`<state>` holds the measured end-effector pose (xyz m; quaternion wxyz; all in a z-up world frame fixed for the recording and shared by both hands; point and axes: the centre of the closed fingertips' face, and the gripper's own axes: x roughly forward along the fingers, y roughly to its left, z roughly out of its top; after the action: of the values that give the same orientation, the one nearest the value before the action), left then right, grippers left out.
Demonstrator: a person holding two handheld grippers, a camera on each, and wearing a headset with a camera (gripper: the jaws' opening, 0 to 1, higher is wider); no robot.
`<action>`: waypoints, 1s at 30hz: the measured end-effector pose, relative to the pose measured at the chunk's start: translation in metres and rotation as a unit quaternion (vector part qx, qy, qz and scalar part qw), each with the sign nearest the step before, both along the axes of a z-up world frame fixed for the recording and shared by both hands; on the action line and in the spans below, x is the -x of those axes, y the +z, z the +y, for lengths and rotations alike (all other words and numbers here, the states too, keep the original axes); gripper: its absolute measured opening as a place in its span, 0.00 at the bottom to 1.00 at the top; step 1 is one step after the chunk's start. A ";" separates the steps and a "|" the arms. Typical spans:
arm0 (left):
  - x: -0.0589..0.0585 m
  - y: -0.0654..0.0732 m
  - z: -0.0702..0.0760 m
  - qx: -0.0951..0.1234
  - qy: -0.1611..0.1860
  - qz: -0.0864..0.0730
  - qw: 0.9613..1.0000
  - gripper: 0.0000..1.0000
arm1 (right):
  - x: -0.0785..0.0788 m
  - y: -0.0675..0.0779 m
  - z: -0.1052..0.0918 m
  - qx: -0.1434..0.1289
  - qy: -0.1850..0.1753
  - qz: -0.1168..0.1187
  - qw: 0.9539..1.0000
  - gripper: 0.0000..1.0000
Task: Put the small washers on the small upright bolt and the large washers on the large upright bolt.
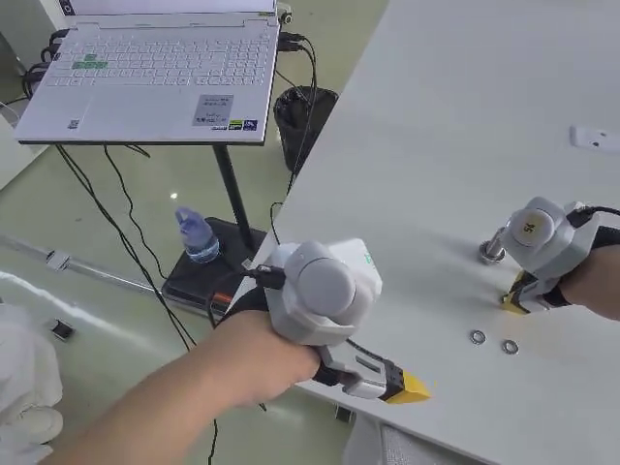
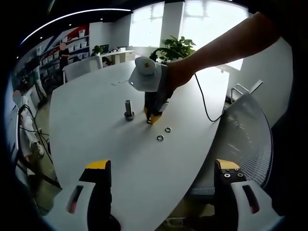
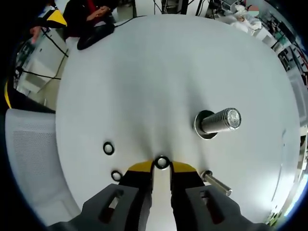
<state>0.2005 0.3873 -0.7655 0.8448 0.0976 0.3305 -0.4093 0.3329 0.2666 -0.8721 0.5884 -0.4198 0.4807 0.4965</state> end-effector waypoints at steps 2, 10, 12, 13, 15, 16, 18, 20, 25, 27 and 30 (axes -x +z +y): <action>0.000 0.000 0.000 -0.001 0.000 -0.001 1.000 0.88 | 0.000 0.000 0.000 0.001 0.000 0.001 1.000 0.13; 0.002 0.001 -0.002 -0.001 0.000 0.001 1.000 0.88 | 0.000 0.001 -0.001 0.004 -0.007 -0.002 1.000 0.12; 0.003 0.000 -0.002 -0.004 -0.002 0.001 1.000 0.88 | 0.000 0.001 -0.001 0.003 -0.007 0.000 1.000 0.12; 0.003 0.000 -0.002 -0.004 -0.002 0.001 1.000 0.87 | 0.000 0.001 -0.001 0.004 -0.007 0.000 1.000 0.12; 0.003 0.001 -0.002 -0.003 -0.001 0.003 1.000 0.87 | 0.001 0.001 -0.002 0.004 -0.004 -0.002 1.000 0.12; 0.003 0.001 -0.002 -0.003 -0.001 0.002 1.000 0.87 | 0.001 0.001 -0.002 0.004 -0.004 -0.002 1.000 0.12; 0.003 0.001 -0.002 -0.004 -0.002 0.002 1.000 0.87 | 0.002 0.001 -0.003 0.000 -0.007 -0.002 1.000 0.12; 0.002 0.001 -0.002 -0.006 -0.002 0.001 1.000 0.87 | 0.003 0.002 -0.003 -0.003 -0.012 0.001 1.000 0.12; -0.002 0.003 -0.007 -0.006 -0.007 -0.001 1.000 0.87 | 0.002 0.008 -0.006 -0.013 -0.021 0.001 1.000 0.12; -0.005 0.004 -0.010 -0.006 -0.010 -0.002 1.000 0.87 | 0.001 0.011 -0.007 -0.016 -0.026 0.001 1.000 0.12; -0.008 0.007 -0.012 -0.004 -0.012 -0.005 1.000 0.87 | 0.001 0.015 -0.009 -0.019 -0.028 0.001 0.999 0.12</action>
<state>0.2085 0.3753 -0.7590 0.8410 0.1071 0.3271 -0.4175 0.3314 0.2572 -0.8567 0.6092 -0.3946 0.4836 0.4891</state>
